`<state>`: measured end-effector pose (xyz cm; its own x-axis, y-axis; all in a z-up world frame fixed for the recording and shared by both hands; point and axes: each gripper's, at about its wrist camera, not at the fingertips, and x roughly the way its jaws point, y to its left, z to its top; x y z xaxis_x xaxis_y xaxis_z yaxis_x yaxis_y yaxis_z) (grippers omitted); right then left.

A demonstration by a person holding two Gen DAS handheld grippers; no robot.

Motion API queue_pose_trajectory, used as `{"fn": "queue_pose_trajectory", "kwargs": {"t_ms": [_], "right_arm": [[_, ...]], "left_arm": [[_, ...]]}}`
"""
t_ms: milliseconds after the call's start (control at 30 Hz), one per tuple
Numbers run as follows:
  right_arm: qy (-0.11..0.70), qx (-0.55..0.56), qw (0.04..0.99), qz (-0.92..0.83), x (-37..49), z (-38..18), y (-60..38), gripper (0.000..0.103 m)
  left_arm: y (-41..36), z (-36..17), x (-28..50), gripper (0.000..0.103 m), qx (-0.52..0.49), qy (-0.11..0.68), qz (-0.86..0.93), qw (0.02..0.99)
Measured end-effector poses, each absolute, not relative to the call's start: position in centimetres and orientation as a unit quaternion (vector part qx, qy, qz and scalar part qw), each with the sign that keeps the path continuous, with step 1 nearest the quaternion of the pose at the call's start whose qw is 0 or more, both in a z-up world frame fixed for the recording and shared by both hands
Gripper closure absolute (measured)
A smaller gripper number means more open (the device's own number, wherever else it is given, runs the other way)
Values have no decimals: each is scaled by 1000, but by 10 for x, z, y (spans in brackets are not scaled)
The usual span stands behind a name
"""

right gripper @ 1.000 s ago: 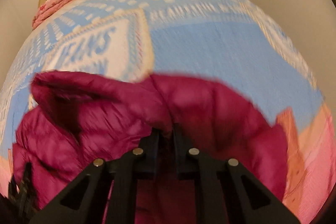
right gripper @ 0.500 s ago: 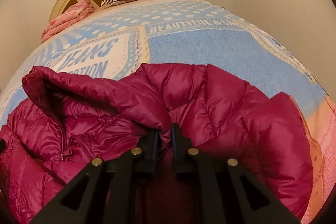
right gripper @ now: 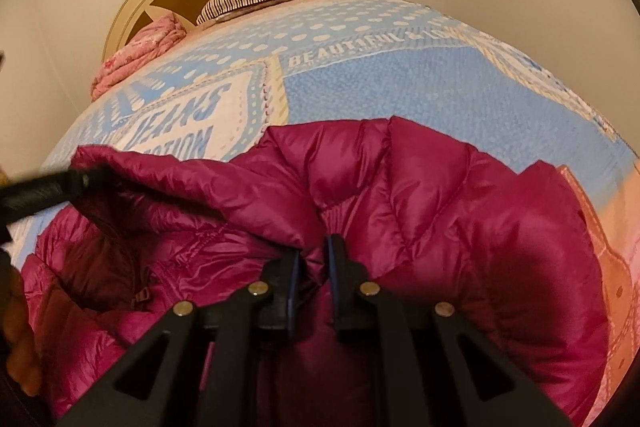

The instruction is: Fold large clothes

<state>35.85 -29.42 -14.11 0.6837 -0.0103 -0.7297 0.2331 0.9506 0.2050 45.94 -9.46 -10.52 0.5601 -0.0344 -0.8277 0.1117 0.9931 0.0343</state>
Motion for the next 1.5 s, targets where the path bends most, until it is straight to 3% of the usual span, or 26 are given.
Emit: {"fn": "queue_pose_trajectory", "kwargs": {"t_ms": [133, 367, 500, 700, 800, 867, 1000, 1133, 1367, 1500], "right_arm": [[390, 155, 906, -61, 358, -142, -297, 89], [389, 160, 905, -59, 357, -142, -298, 89], [389, 159, 905, -59, 357, -142, -298, 89], [390, 163, 905, -55, 357, -142, -299, 87], [392, 179, 902, -42, 352, -137, -304, 82], [374, 192, 906, -46, 337, -126, -310, 69], [316, 162, 931, -89, 320, -83, -310, 68], [341, 193, 918, -61, 368, -57, -293, 68], [480, 208, 851, -53, 419, -118, -261, 69], [440, 96, 893, -23, 393, -133, -243, 69]], "left_arm": [[-75, -101, 431, 86, 40, 444, -21, 895], [-39, -126, 405, 86, -68, 462, -11, 884], [-44, -138, 382, 83, -61, 407, -7, 911], [-21, -141, 378, 83, -148, 396, -31, 906], [-20, -141, 378, 83, -150, 394, -32, 906], [-21, -141, 379, 83, -152, 393, -33, 906], [-21, -141, 378, 83, -149, 393, -31, 907], [-21, -141, 377, 83, -151, 392, -32, 907], [-16, -142, 376, 83, -162, 391, -38, 905], [-10, -139, 372, 82, -180, 386, -52, 903]]}}
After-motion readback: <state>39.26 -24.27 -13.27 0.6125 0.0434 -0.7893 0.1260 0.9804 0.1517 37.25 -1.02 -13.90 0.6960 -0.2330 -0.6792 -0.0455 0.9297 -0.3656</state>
